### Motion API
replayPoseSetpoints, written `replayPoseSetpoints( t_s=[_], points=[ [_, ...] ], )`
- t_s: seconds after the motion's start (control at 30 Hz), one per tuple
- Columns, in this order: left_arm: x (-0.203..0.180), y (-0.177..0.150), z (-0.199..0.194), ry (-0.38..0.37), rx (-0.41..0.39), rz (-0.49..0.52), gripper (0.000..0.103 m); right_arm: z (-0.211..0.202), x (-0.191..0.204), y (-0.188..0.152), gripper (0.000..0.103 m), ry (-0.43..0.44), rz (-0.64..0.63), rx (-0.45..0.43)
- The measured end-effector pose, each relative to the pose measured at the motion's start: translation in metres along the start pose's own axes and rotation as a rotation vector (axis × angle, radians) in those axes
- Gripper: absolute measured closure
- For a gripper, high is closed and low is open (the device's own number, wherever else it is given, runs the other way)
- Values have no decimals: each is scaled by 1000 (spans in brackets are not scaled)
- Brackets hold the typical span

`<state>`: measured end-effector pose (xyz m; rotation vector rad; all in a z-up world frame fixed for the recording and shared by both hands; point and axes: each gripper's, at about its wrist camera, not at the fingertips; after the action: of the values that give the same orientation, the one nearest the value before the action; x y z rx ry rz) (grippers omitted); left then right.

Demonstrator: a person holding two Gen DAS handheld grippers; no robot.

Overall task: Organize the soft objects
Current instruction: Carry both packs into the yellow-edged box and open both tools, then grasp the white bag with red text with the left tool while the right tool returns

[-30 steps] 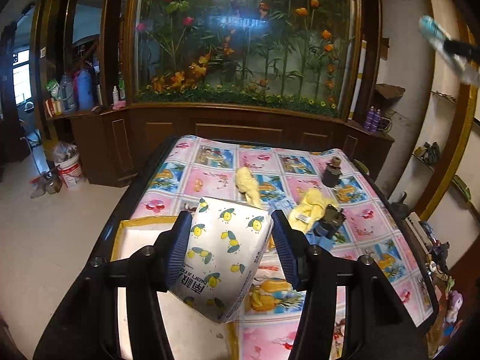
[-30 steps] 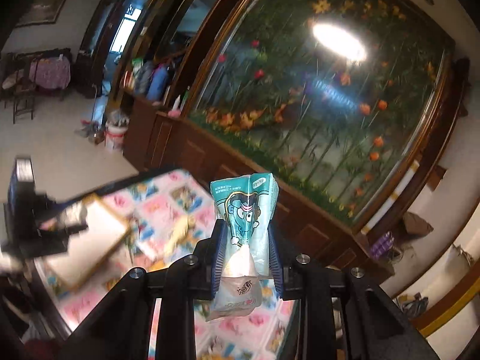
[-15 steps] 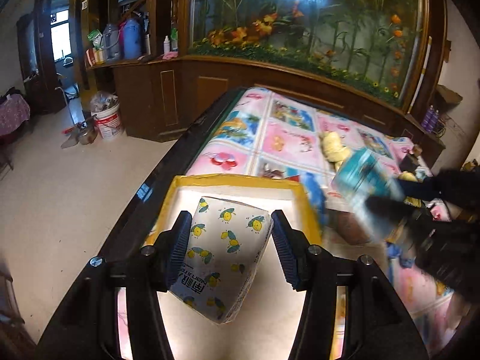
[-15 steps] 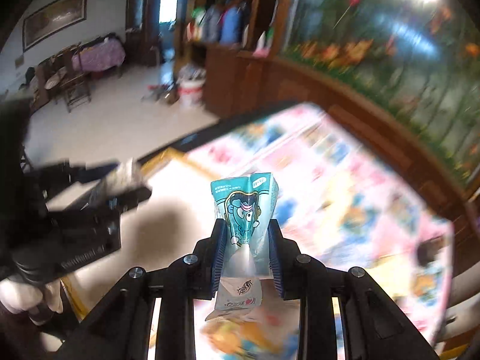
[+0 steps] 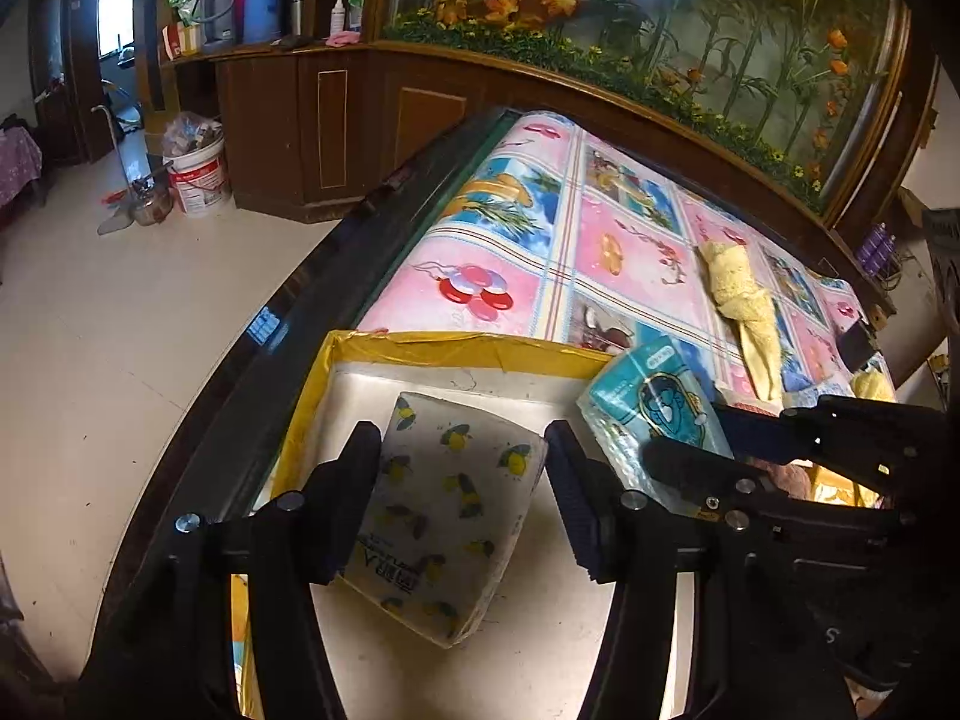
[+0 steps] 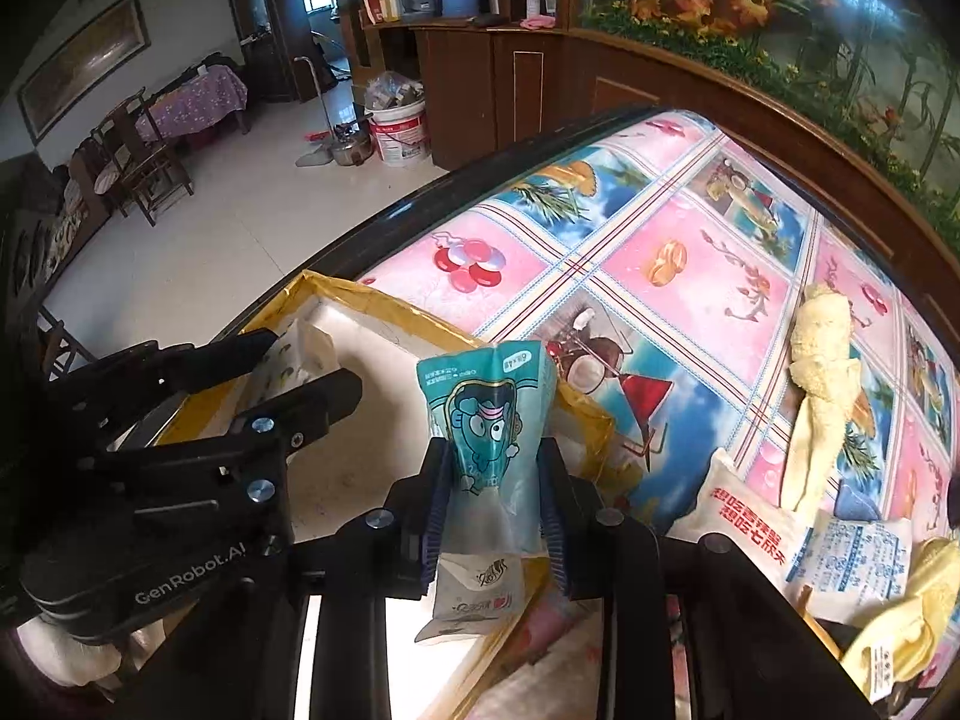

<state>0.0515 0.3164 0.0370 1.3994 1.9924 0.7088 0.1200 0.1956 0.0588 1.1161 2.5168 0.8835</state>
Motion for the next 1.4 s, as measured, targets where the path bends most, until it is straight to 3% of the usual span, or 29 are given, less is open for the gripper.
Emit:
replayPoseSetpoints(
  t_s=[0.1,0.17,0.23,0.4,0.53,0.77,0.97,1.07,1.2,1.3,1.4],
  points=[
    [5,4,4,3,-3,-35,39,2,-4,0,66,-9,1,-11],
    [9,5,3,-6,-11,-64,29,-2,-4,0,51,-2,-2,-34],
    [12,7,3,-19,-12,-83,28,-9,-5,1,44,-7,-4,-66],
    [6,3,-17,-21,-48,-95,28,-37,-11,-2,43,-11,20,-138],
    [-22,-16,-28,-25,-60,-33,28,-74,-28,-15,43,-14,68,-204],
    [-50,-50,-19,7,41,37,28,-125,-58,-59,41,-40,107,-238],
    [-47,-65,-35,60,35,81,28,-165,-84,-105,38,-67,163,-257],
    [-55,-65,-52,100,-13,99,28,-179,-88,-120,38,-75,179,-271],
    [-87,-70,-85,203,-113,176,28,-213,-69,-123,38,-13,179,-349],
    [-105,-73,-105,241,-173,202,20,-247,-40,-119,34,117,148,-431],
    [-116,-77,-117,271,-211,232,20,-273,-12,-119,9,228,101,-504]
  ],
)
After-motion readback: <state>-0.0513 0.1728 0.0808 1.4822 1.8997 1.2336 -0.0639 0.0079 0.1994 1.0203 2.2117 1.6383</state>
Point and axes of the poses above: each gripper's, at about its wrist camera, not at the fingertips, and z roughly the way its jaws point, x to its left, y to its top, and after that the axes turned 8 degrees about -x, right-handed
